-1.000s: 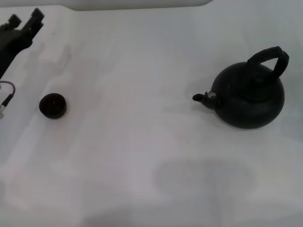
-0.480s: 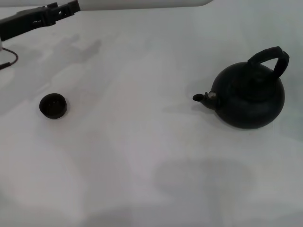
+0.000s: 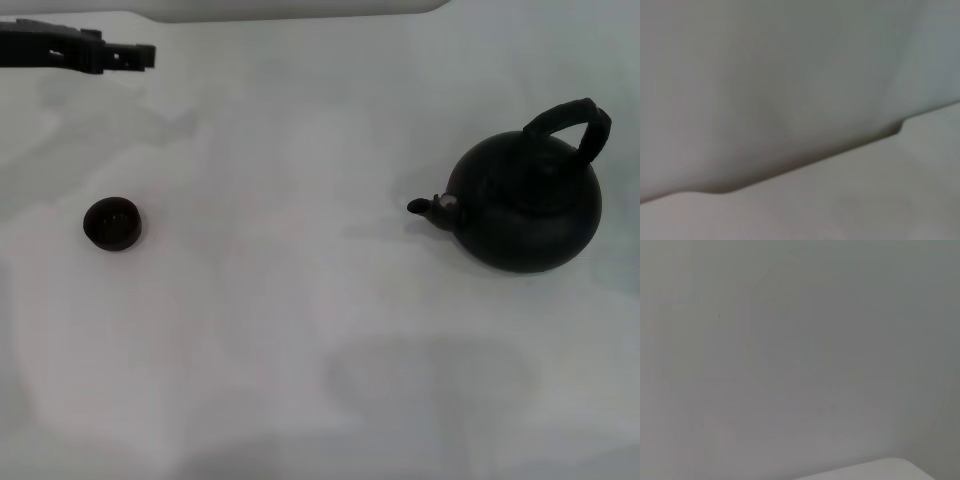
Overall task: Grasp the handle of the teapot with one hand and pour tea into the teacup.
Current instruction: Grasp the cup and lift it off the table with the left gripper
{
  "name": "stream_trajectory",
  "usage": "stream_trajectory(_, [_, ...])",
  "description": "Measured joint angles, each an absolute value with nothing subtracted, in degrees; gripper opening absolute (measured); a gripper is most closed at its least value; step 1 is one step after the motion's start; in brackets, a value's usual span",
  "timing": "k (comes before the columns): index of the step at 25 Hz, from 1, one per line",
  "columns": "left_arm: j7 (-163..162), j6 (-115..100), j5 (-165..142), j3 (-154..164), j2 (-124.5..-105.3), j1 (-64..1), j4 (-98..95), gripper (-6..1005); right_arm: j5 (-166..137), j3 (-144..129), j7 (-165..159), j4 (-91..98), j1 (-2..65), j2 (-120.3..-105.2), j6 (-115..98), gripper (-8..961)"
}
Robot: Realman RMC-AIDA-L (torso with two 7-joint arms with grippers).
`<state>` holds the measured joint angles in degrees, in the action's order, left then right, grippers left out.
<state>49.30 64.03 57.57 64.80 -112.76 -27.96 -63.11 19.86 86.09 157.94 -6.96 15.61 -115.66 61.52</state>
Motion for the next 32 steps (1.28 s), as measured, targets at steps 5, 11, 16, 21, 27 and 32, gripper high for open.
stream_trajectory(5, [46.56, 70.89, 52.33, 62.86, -113.38, -29.93, -64.23, 824, 19.86, 86.27, 157.94, -7.01, 15.64, -115.59, 61.48, 871])
stream_trajectory(11, [44.65, 71.86, 49.67, 62.22, -113.88, -29.54, -66.21, 884, 19.86, 86.56, 157.94, -7.14, 15.71, -115.51, 60.88, 871])
stream_trajectory(16, [43.37, 73.27, 44.28, 62.47, -114.88, -30.2, -66.24, 885, 19.86, 86.64, 157.95, -7.23, 16.24, -115.43, 60.57, 871])
stream_trajectory(21, [43.28, 73.78, 41.86, 62.65, -115.84, -30.47, -65.75, 886, 19.86, 86.66, 158.12, -7.23, 16.53, -115.4, 59.41, 871])
stream_trajectory(27, [43.23, 74.12, 39.16, 62.8, -117.38, -30.18, -65.68, 887, 19.91, 86.66, 158.02, -7.22, 16.61, -115.39, 58.93, 871])
stream_trajectory(32, [42.74, 74.83, 36.47, 62.84, -118.04, -30.44, -65.09, 887, 19.96, 86.66, 157.97, -7.2, 16.61, -115.4, 58.93, 870])
